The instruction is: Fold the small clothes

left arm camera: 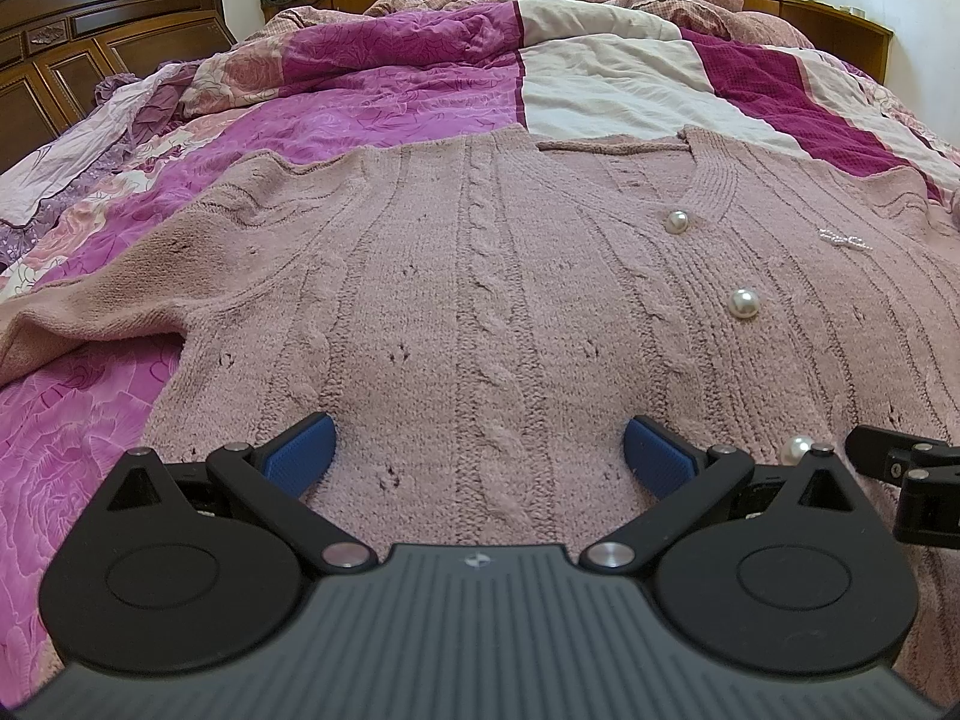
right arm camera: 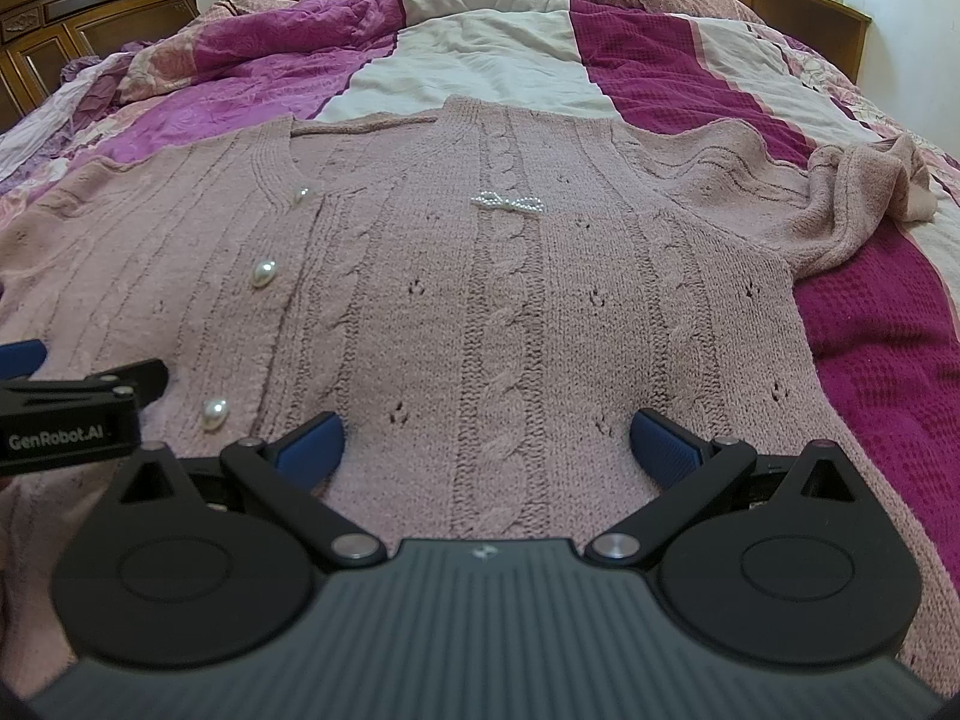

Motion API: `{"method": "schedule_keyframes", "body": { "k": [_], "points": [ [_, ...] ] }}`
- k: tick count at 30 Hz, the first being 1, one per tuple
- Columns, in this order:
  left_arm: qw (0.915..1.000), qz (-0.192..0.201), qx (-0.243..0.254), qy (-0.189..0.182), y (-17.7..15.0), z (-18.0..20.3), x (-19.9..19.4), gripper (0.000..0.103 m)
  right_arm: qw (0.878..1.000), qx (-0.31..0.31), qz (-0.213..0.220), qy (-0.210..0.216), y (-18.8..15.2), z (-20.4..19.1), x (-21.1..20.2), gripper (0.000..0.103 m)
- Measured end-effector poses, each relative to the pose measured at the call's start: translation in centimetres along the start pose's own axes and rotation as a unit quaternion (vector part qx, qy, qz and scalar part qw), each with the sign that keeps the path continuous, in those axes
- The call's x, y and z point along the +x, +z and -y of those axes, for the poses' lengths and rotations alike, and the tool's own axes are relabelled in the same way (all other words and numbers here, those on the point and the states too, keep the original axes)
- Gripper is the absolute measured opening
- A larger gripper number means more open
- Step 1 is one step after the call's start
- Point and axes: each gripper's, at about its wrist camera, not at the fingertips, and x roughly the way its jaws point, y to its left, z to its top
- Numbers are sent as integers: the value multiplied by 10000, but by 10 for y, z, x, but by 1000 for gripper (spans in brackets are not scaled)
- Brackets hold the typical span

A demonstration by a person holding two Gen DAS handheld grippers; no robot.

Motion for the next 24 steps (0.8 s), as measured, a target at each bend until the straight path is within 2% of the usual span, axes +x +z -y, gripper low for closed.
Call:
{"method": "schedule_keyframes", "body": {
  "k": [18,24],
  "points": [
    [10000,-45,15,27,2,1,0,103,10000,73,-51,31,2,3,0,103],
    [9997,-234,11,50,9,2,4,103,9997,142,-155,103,5,5,1,103]
  ]
}}
